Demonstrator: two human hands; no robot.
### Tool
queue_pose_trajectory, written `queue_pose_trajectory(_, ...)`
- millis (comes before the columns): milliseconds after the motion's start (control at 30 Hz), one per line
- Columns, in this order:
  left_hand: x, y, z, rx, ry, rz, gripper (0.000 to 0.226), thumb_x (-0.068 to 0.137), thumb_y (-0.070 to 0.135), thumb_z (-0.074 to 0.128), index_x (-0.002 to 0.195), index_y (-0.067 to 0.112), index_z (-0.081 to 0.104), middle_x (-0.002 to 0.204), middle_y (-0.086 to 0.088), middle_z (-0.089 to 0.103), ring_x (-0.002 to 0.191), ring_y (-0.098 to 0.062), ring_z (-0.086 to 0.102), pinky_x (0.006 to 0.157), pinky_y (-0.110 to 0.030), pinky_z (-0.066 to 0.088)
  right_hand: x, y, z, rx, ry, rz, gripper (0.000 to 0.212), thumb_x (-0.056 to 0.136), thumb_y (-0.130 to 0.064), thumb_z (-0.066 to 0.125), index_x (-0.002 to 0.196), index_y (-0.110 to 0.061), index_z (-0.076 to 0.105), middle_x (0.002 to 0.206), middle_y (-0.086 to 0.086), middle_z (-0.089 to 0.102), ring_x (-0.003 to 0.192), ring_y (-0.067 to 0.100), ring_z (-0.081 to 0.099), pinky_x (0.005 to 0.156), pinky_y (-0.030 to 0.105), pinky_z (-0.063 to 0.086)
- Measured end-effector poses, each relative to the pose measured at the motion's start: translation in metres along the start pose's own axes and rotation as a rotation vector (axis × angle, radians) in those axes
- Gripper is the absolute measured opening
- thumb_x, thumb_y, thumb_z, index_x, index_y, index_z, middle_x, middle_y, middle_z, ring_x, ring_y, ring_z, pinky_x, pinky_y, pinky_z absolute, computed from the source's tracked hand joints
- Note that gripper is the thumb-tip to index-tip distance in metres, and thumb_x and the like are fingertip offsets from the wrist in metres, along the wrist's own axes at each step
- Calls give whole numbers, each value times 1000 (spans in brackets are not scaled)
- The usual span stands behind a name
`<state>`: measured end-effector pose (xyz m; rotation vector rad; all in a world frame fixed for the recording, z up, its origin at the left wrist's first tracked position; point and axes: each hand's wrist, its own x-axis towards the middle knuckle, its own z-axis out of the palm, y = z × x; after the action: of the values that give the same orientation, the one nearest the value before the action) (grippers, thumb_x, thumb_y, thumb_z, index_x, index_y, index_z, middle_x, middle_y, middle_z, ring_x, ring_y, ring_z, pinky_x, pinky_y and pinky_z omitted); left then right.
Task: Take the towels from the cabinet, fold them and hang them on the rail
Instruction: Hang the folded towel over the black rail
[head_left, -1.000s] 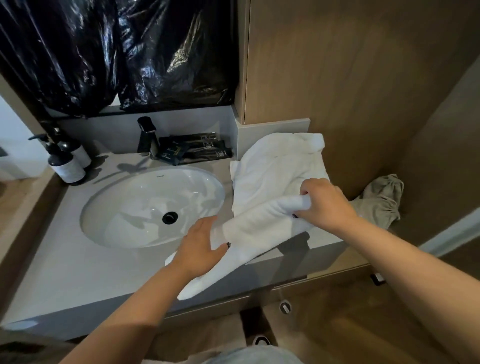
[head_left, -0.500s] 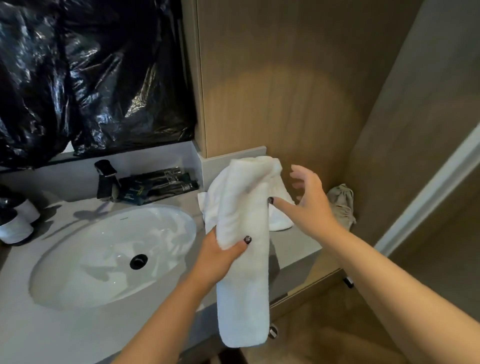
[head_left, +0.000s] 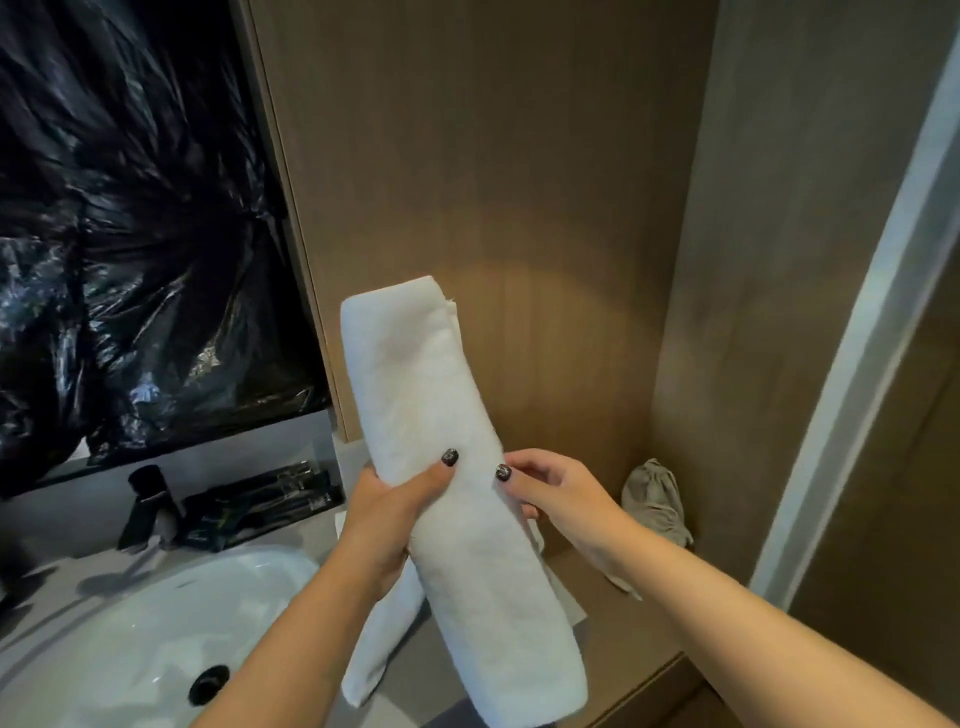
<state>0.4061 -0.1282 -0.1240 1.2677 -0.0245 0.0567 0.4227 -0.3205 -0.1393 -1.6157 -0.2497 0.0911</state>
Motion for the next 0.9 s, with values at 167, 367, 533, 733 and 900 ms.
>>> queue_pose_trajectory(167, 4, 20, 87, -31, 47, 85, 48, 63, 20, 81, 108, 11, 66, 98, -6, 77, 88, -24, 74, 71, -39, 60, 4, -47, -70, -148, -81, -146, 20, 86, -21, 75, 104, -16, 72, 102, 4, 74, 97, 23, 70, 88, 38, 57)
queue_pose_trajectory(367, 1, 36, 182, -70, 119, 172, 25, 83, 19, 75, 104, 8, 69, 96, -9, 77, 87, -25, 75, 74, -39, 58, -2, -81, -150, -220, -118, -231, 15, 91, -19, 68, 105, -18, 66, 105, 1, 70, 100, 22, 67, 90, 39, 53)
queue_pose_trajectory(533, 13, 72, 239, -49, 88, 238, 27, 85, 27, 73, 105, 9, 70, 98, -11, 76, 89, -28, 74, 77, -45, 59, 0, -108, -187, -210, -43, -382, 13, 95, -19, 61, 107, -20, 62, 105, 5, 69, 98, 25, 66, 84, 43, 55)
queue_pose_trajectory(733, 53, 133, 295, 27, 47, 471, 36, 88, 28, 71, 118, 10, 64, 108, -6, 75, 98, -25, 72, 89, -45, 56, 24, -178, -213, -58, 155, -561, 9, 95, -21, 63, 100, -15, 62, 99, 13, 67, 94, 34, 65, 81, 50, 54)
queue_pose_trajectory(900, 93, 173, 329, 126, 85, 610, 85, 69, 47, 82, 137, 11, 46, 129, -5, 59, 117, -18, 60, 105, -45, 47, 57, -245, -244, 173, 248, -559, 14, 93, -17, 65, 100, -6, 60, 100, 18, 69, 91, 34, 68, 79, 49, 56)
